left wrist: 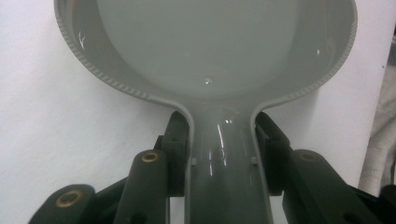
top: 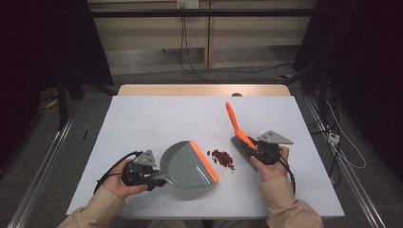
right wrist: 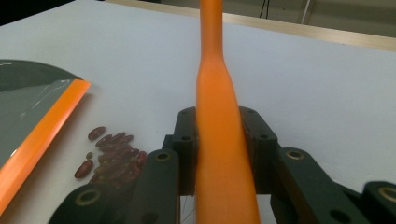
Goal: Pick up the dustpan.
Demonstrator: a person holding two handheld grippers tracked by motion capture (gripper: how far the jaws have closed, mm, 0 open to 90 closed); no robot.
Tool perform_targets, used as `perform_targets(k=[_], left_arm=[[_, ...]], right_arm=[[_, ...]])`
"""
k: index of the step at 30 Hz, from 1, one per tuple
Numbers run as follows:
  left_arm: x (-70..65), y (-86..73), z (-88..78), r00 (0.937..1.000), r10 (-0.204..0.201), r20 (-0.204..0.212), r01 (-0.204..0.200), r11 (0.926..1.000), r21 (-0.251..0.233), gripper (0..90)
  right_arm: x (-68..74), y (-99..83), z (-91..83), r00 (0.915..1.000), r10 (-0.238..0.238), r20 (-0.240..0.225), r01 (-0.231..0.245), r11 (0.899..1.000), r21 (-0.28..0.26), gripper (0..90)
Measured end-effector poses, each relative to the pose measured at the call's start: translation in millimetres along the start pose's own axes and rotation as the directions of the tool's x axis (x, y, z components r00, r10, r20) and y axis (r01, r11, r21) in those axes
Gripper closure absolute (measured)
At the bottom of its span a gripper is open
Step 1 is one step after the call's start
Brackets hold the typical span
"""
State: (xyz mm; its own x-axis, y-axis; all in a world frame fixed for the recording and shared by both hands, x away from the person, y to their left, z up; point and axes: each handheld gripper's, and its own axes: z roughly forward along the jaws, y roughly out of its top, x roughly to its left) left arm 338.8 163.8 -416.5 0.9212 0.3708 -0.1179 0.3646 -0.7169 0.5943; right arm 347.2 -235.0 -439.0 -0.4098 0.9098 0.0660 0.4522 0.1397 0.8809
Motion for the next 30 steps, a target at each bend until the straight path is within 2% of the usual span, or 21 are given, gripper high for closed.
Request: perform_targets(k=[7, 12, 17, 19, 30], left_arm=[[-2.9, 2.6, 7.9, 0.9997, 0.020, 0.011, -0.021, 0.9992, 0.036, 63.6], [-1.9, 3.0, 8.9, 0.9997, 0.016, 0.020, -0.017, 0.9993, 0.032, 63.6], [-5.0, 3.3, 13.9, 0.9997, 0.001, 0.026, -0.002, 0.9995, 0.033, 63.5], [-3.3, 3.9, 14.4, 0.9986, 0.045, 0.030, -0.046, 0.9968, 0.065, 63.4], [-4.9, 7.0, 19.2, 0.9986, 0.032, 0.042, -0.035, 0.9969, 0.070, 63.4]], right_arm=[[4.0, 1.6, 0.9, 0.9999, -0.009, -0.005, 0.009, 1.000, 0.018, 71.0], [13.5, 1.9, 2.6, 0.9986, -0.052, -0.003, 0.052, 0.998, 0.022, 71.0], [19.1, 1.5, 3.3, 0.9977, -0.067, 0.005, 0.067, 0.998, 0.020, 71.0], [21.1, 1.1, 3.0, 0.9974, -0.071, 0.006, 0.071, 0.997, 0.022, 71.0], [36.2, 0.4, 5.7, 0.9956, -0.094, 0.004, 0.094, 0.995, 0.018, 70.8]])
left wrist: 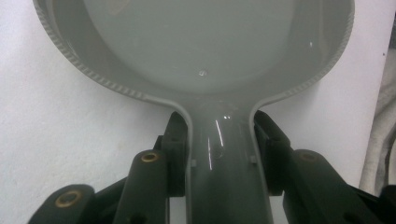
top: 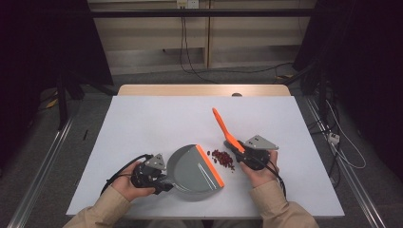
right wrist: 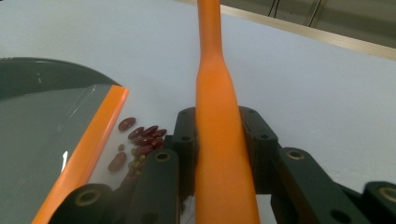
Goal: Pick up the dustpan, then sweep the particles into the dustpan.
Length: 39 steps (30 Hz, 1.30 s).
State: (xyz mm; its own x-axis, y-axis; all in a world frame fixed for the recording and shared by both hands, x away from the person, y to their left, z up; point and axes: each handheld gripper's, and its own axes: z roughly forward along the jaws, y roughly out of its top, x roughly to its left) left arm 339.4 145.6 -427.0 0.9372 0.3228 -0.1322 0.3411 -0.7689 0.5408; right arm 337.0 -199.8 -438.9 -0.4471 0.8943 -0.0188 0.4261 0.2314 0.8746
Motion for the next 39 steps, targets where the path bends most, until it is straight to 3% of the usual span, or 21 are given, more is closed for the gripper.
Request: perform_targets(k=[5, 6, 7, 20, 33, 39], left_arm=[[0.9, 1.2, 3.1, 1.0000, 0.002, 0.003, -0.002, 0.9999, 0.016, 63.4], [-0.8, 0.9, 4.6, 0.9997, -0.024, 0.005, 0.024, 0.9997, -0.002, 63.3], [0.2, 0.9, 4.4, 1.0000, -0.006, 0.006, 0.006, 0.9999, 0.010, 63.3], [1.0, 1.4, 6.6, 0.9996, -0.027, 0.011, 0.027, 0.9996, 0.002, 63.3], [1.1, 3.6, 8.2, 0.9992, -0.035, 0.017, 0.035, 0.9994, 0.004, 63.3], [0.1, 6.2, 10.1, 0.9992, -0.038, 0.014, 0.038, 0.9993, 0.006, 63.3]], right_arm=[[3.1, 0.0, 0.6, 0.9999, 0.014, -0.004, -0.014, 1.000, -0.003, 70.8], [3.7, 0.1, 0.7, 1.0000, 0.006, -0.005, -0.006, 1.000, -0.002, 70.7], [4.3, -0.1, 0.6, 1.0000, 0.006, -0.004, -0.006, 1.000, -0.003, 70.7], [11.2, -0.3, 2.3, 0.9999, 0.009, -0.012, -0.009, 1.000, -0.014, 70.6], [27.7, 0.8, 6.0, 0.9989, 0.012, -0.046, -0.013, 1.000, -0.022, 70.5], [35.2, 0.8, 6.9, 0.9992, 0.012, -0.039, -0.013, 1.000, -0.026, 70.3]])
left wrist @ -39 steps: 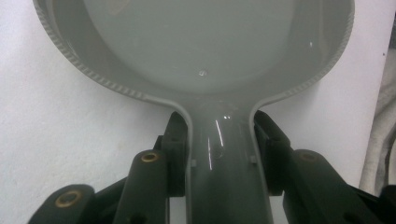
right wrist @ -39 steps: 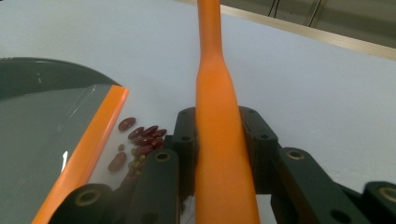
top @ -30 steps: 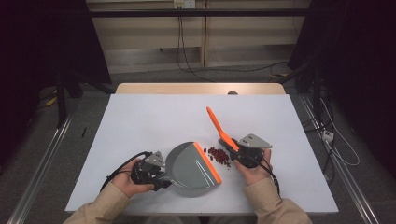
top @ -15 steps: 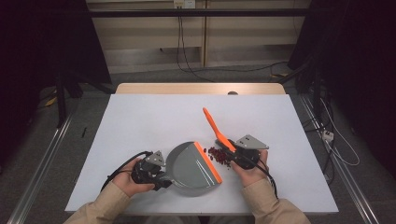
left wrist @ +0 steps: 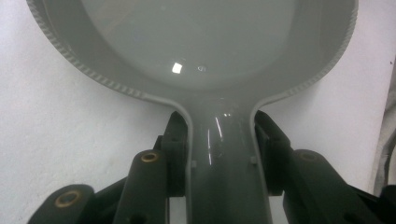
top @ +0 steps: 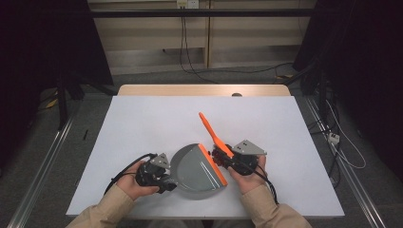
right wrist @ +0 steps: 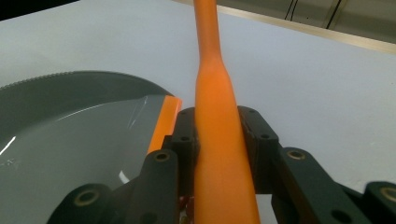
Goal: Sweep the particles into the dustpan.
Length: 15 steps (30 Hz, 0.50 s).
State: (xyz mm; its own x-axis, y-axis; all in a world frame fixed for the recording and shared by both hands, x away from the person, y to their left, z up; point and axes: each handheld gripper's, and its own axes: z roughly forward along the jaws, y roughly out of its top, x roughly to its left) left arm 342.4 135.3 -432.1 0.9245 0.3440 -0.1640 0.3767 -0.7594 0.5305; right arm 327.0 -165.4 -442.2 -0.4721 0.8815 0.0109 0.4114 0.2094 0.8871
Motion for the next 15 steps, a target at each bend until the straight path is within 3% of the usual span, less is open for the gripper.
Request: perform_targets(k=[15], left_arm=[[-3.2, 8.1, 5.2, 1.0000, -0.005, -0.002, 0.005, 1.0000, 0.007, 63.3]], right_arm=[[11.0, -1.9, 0.3, 0.9994, 0.033, -0.005, -0.034, 0.999, -0.020, 70.2]])
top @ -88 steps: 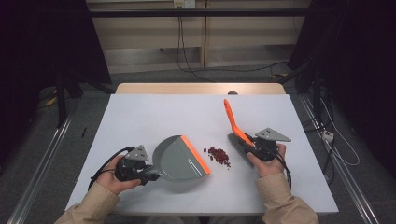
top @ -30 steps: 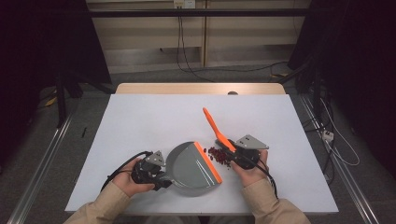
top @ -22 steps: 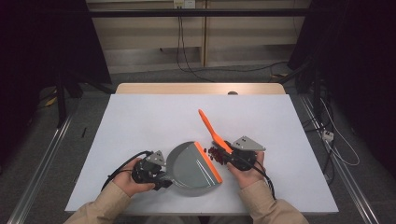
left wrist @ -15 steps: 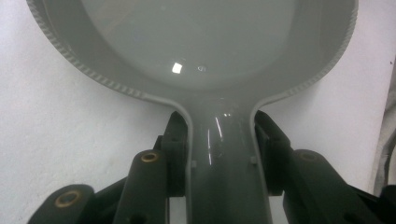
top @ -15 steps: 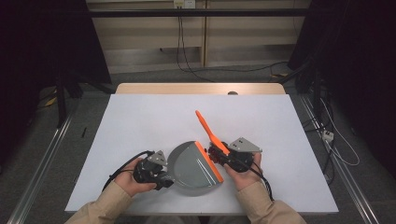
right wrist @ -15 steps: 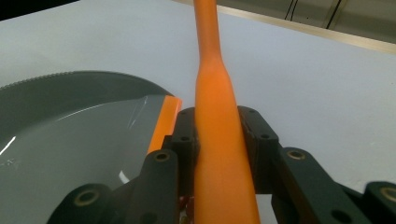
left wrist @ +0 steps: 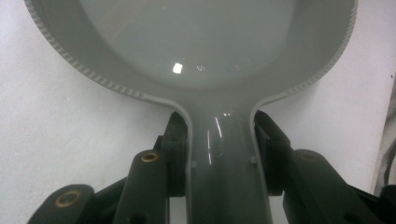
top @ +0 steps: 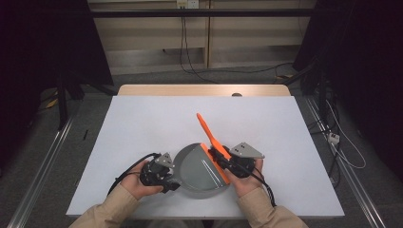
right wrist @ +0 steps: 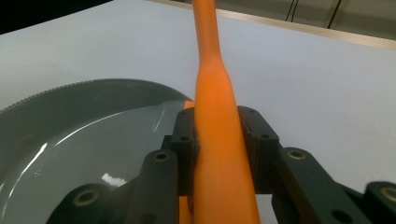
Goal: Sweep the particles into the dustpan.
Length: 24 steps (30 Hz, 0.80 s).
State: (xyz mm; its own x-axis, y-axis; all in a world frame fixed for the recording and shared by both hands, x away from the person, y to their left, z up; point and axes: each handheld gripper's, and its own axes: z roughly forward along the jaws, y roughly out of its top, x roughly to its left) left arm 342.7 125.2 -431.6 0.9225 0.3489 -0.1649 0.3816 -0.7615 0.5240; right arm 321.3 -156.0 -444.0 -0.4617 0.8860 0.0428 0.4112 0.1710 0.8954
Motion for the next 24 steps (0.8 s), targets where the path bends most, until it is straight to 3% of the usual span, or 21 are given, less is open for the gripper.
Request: perform_targets(k=[2, 4, 15, 24], left_arm=[[-0.1, 0.3, 0.4, 1.0000, -0.002, 0.000, 0.002, 1.0000, -0.002, 63.4], [-0.1, 0.4, 0.4, 1.0000, -0.003, 0.001, 0.003, 1.0000, -0.002, 63.3], [0.2, -0.1, 0.4, 0.9999, -0.010, 0.001, 0.010, 0.9999, -0.007, 63.4], [0.5, -0.9, 0.4, 0.9999, -0.015, 0.003, 0.015, 0.9998, -0.014, 63.4]], right_arm=[[1.3, -0.2, 0.3, 0.9998, 0.020, -0.008, -0.020, 1.000, -0.007, 70.2], [4.0, -0.3, 0.8, 1.0000, 0.004, -0.005, -0.004, 1.000, -0.009, 70.2], [12.9, 1.4, 3.0, 0.9995, 0.019, -0.025, -0.020, 0.999, -0.025, 70.3], [32.0, 7.5, 4.8, 0.9960, 0.003, -0.090, -0.007, 0.999, -0.045, 70.7]])
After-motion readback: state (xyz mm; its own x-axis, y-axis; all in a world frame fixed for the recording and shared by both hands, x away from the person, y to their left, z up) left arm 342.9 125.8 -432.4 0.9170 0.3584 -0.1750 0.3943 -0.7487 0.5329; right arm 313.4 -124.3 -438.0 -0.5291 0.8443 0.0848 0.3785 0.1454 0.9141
